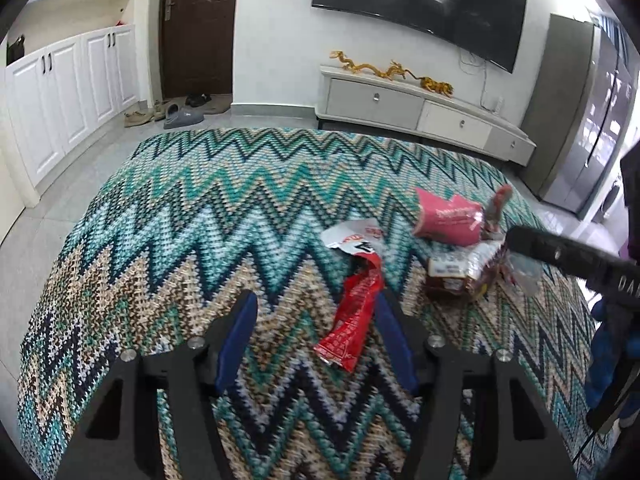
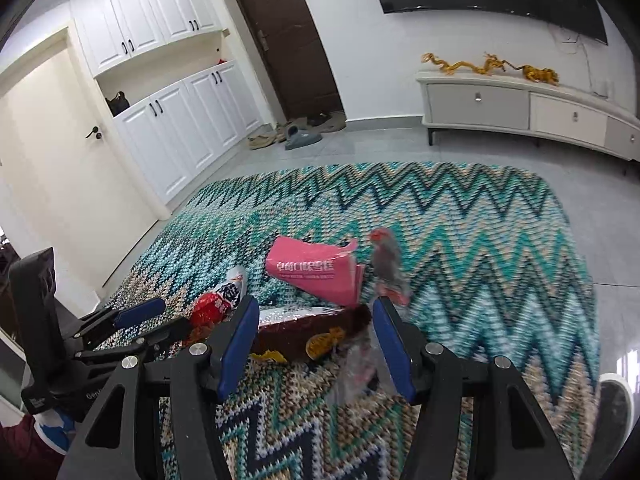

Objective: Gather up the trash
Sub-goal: 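Move both open tools from the bin back to the trash on the rug, then grasp red snack bag with left tool while right tool grasps brown chip bag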

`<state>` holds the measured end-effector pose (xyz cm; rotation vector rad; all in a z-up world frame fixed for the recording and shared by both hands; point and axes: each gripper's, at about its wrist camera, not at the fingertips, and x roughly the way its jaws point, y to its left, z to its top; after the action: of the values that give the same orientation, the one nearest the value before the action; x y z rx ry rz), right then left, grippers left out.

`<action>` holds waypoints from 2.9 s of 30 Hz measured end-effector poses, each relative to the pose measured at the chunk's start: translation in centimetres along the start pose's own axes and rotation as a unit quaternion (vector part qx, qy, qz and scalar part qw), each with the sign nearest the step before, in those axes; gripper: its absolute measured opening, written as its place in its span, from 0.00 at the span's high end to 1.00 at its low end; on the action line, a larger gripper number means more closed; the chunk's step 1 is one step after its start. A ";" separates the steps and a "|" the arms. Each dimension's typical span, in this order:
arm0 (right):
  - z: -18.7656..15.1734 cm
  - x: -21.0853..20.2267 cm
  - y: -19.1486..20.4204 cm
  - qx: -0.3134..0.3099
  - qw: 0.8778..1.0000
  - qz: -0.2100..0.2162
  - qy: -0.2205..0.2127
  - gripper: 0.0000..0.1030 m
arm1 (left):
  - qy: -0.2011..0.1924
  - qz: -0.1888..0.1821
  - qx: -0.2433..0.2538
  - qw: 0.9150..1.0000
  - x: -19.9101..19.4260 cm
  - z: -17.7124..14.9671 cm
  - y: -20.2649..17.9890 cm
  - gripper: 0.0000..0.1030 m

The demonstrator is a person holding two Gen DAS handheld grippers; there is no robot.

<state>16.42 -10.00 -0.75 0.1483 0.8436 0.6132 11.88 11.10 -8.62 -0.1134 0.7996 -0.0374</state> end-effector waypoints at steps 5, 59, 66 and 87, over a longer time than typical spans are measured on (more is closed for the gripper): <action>-0.5 1.4 0.4 -0.004 1.000 0.025 0.012 0.43 | 0.002 -0.024 -0.002 1.000 0.3 0.4 0.7 0.43; -1.3 4.0 4.7 -0.013 0.998 0.054 0.034 0.73 | 0.010 -0.068 -0.011 0.998 -1.2 -0.8 0.6 0.87; -1.4 3.7 5.4 -0.017 0.998 0.045 0.035 0.75 | -0.004 -0.066 -0.013 0.998 -3.3 -0.8 0.8 0.87; -1.9 0.1 6.3 -0.023 0.999 0.035 0.013 0.78 | -0.032 -0.039 -0.008 0.999 -9.8 -1.4 0.5 0.87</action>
<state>12.26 -5.05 0.20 0.1290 0.8513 0.7004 4.06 12.21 -2.64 -0.1592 0.7308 -0.1009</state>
